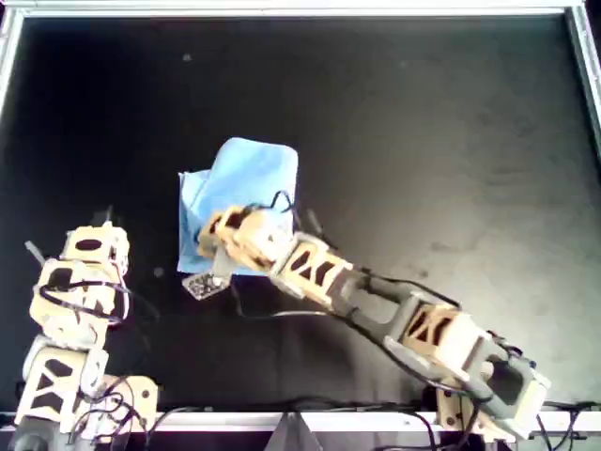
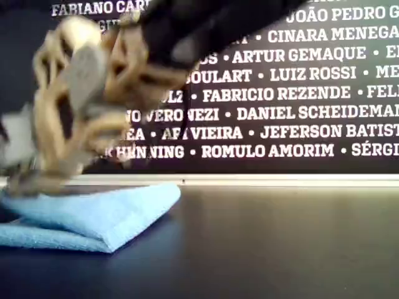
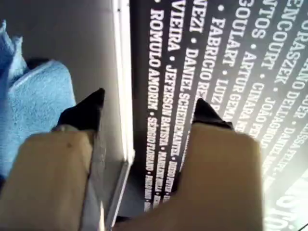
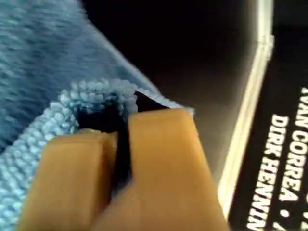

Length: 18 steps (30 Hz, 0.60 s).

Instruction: Fold a cloth

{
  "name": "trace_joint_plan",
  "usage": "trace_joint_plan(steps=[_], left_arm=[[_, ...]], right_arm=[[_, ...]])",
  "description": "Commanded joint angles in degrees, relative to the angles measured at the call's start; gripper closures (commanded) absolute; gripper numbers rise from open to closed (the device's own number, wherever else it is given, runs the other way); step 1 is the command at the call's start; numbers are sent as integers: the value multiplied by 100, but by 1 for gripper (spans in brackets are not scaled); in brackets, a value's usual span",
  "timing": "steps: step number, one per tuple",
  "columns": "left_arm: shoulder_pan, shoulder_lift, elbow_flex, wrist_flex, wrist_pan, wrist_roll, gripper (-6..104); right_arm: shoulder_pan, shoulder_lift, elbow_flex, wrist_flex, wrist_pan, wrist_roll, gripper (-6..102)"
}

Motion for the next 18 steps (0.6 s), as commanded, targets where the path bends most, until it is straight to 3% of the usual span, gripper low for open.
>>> trace_joint_plan(steps=[1, 4, 9, 11, 18], left_arm=[[132, 97, -88, -97, -26, 9, 34], [132, 97, -88, -88, -26, 9, 34], [141, 97, -70, -88, -26, 9, 34], [141, 97, 26, -88, -26, 9, 34], [132, 97, 97, -97, -26, 9, 34]], right_arm=[[26, -44, -773, -255, 18, -26, 93], [18, -264, -1116, -255, 18, 53, 87], [18, -264, -1274, -246, 26, 53, 59], [18, -185, -1222, -158, 26, 53, 53], [18, 229, -1063, -123, -53, 0, 57]])
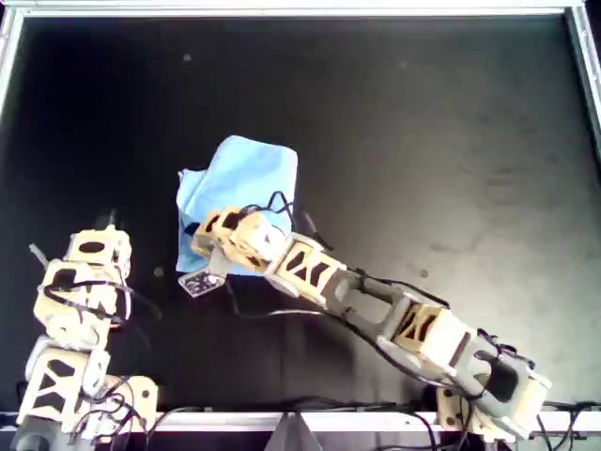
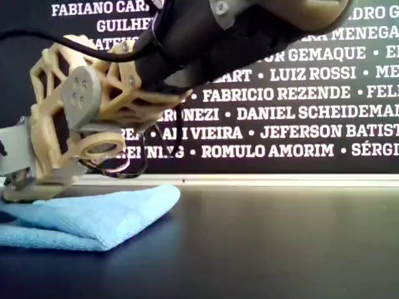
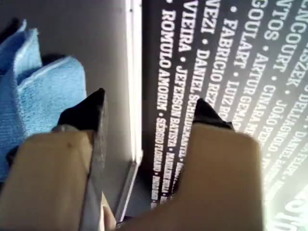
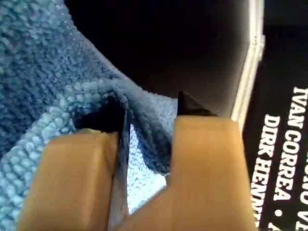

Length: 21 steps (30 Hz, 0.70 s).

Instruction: Fold a cloth

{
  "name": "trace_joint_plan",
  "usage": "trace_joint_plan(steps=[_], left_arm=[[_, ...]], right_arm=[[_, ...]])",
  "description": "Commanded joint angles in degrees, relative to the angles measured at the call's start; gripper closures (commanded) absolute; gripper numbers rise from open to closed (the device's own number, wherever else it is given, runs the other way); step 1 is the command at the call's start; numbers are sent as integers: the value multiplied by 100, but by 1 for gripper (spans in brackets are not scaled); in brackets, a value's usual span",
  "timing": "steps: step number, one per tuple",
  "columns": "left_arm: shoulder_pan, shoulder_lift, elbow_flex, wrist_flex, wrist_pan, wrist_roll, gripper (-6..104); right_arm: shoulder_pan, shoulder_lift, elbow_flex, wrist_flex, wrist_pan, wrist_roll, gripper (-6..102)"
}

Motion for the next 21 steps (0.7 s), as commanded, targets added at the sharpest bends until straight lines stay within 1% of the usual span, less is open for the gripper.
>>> trace_joint_plan(steps=[1, 2, 4, 8, 9, 14, 17, 19, 21], left_arm=[[132, 88, -105, -97, -26, 9, 34], [132, 88, -105, -97, -26, 9, 34], [132, 88, -105, -97, -26, 9, 34], [123, 88, -114, -97, -26, 9, 34], [105, 88, -114, -97, -26, 9, 34], [114, 88, -105, -97, -26, 9, 34], [132, 88, -105, -97, -26, 9, 34], [123, 88, -105, -97, -26, 9, 34], [97, 88, -105, -88, -26, 9, 34]], right_arm=[[18, 870, -114, -88, -62, -53, 58], [18, 1037, 18, 18, 18, -53, 59], [18, 1459, 352, 439, -70, -62, 59], [141, 2285, 1116, 1424, -70, -62, 59], [185, 2426, 1274, 1529, 26, -70, 59], [202, 3129, 1881, 1714, 26, -62, 59], [53, 3779, 2408, 1723, 44, -70, 60], [-158, 4289, 3006, 1723, 141, -114, 61], [-308, 4869, 3779, 1723, 439, -290, 64]])
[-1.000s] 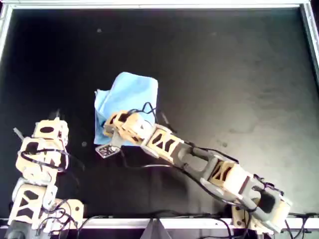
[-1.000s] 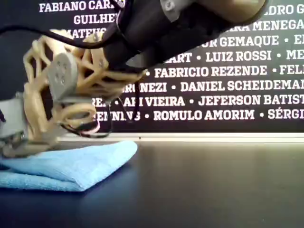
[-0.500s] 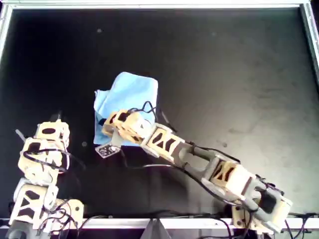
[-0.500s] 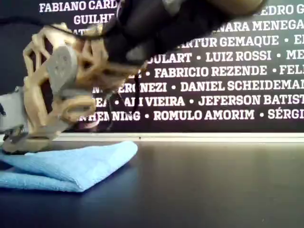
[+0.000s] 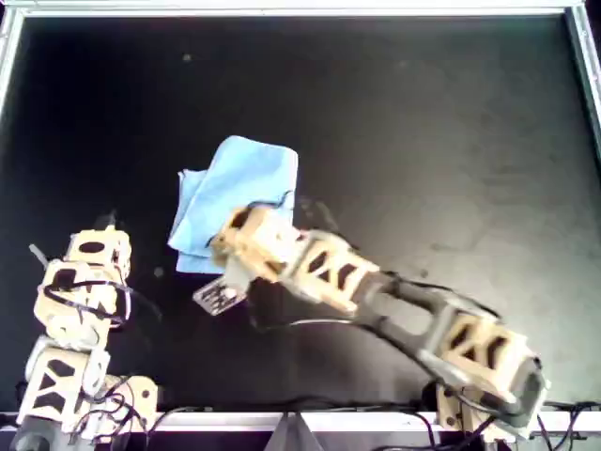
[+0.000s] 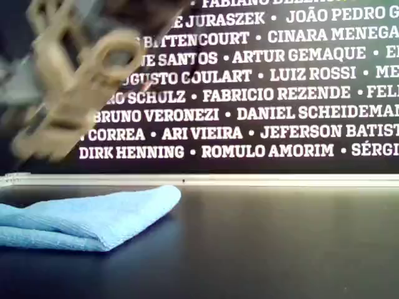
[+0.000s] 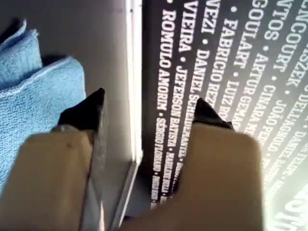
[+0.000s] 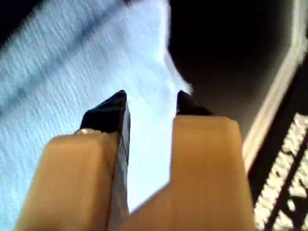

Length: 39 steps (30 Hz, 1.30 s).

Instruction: Fold a cloth

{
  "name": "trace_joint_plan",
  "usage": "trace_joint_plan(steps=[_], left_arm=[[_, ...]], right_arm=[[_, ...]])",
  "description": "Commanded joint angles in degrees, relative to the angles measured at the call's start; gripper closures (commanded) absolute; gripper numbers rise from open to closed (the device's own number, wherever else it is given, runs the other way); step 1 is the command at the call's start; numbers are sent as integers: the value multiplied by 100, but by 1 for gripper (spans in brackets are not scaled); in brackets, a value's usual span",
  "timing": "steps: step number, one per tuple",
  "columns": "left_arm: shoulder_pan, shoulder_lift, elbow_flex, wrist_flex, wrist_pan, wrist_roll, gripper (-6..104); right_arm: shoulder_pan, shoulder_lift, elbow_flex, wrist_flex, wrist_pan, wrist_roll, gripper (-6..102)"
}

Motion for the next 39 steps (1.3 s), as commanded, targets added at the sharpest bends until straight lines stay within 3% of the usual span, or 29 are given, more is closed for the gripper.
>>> trace_joint_plan(steps=[1, 3, 6, 9, 13, 14, 23, 31, 34, 39], left_arm=[[70, 88, -105, -88, -26, 9, 34], [79, 88, -132, -88, -35, 9, 34], [79, 88, -211, -79, -35, 9, 35], [70, 88, -229, -79, 44, 9, 35], [62, 88, -220, -79, 53, -53, 35], [62, 88, -220, -79, 53, -44, 35], [62, 88, -176, -79, 18, 0, 35], [62, 88, -97, -18, -26, -18, 35], [62, 88, -44, 0, -35, -70, 35], [62, 88, -9, 835, 26, -70, 35]], right_arm=[[-316, 1608, 993, 53, 589, -281, 67], [-554, 2355, 1819, -62, 1248, -519, 72], [-923, 3612, 3015, -220, 2145, -510, 79], [-1424, 4808, 3920, -404, 2663, -519, 84], [-2303, 6363, 4975, -422, 2689, -510, 91], [-2487, 6671, 5221, -422, 2689, -580, 92], [-4377, 9448, 7937, -1318, 2689, -536, 93], [-4535, 11751, 10433, -1837, 2689, -580, 94], [-4535, 11839, 10951, -1837, 2689, -501, 93], [-4535, 11821, 10951, -1749, 2689, -483, 94]])
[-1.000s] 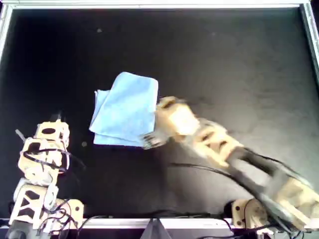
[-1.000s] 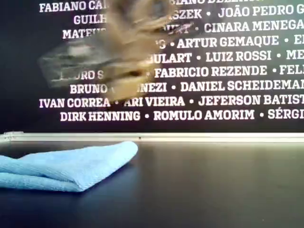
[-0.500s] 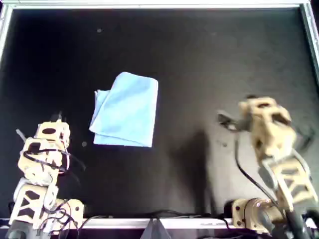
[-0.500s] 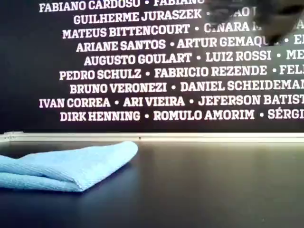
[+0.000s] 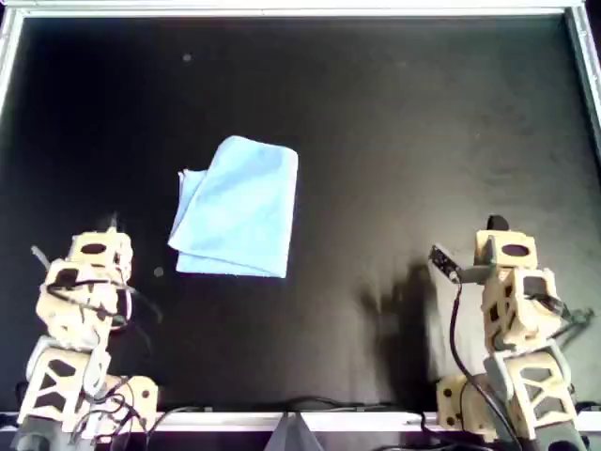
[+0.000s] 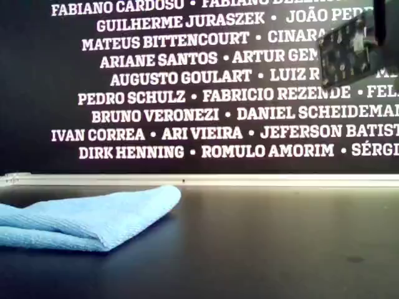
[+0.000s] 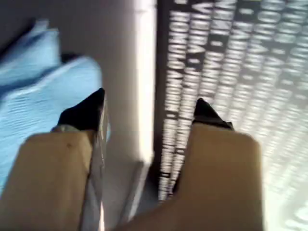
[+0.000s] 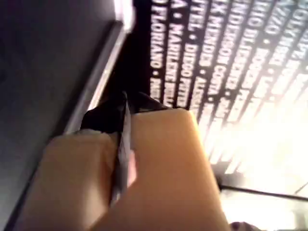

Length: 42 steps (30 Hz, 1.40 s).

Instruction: Fold a cloth

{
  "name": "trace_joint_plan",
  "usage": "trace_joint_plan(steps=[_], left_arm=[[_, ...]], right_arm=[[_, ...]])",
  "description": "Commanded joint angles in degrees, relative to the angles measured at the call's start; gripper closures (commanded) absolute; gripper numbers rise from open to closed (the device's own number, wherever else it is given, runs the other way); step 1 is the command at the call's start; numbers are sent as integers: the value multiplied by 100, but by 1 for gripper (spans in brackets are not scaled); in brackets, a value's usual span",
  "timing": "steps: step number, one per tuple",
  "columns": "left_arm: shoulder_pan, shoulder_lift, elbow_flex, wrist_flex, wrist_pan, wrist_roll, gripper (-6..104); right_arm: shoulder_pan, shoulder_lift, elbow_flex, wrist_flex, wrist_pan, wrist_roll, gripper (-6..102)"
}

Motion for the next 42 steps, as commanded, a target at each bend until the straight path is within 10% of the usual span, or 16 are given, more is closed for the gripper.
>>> trace_joint_plan(steps=[1, 11, 20, 42], left_arm=[[62, 79, -70, 686, 53, -44, 35], [62, 79, -70, 1723, 18, -70, 35], [62, 88, -70, 2663, 62, -70, 35], [114, 79, -70, 3217, 26, 0, 35]], right_arm=[[-53, 211, 79, -167, 53, 26, 94], [-53, 176, 79, 396, 9, 1362, 94], [35, 176, 88, 1793, -431, 1371, 94], [9, 202, 88, 3305, -422, 1450, 93]])
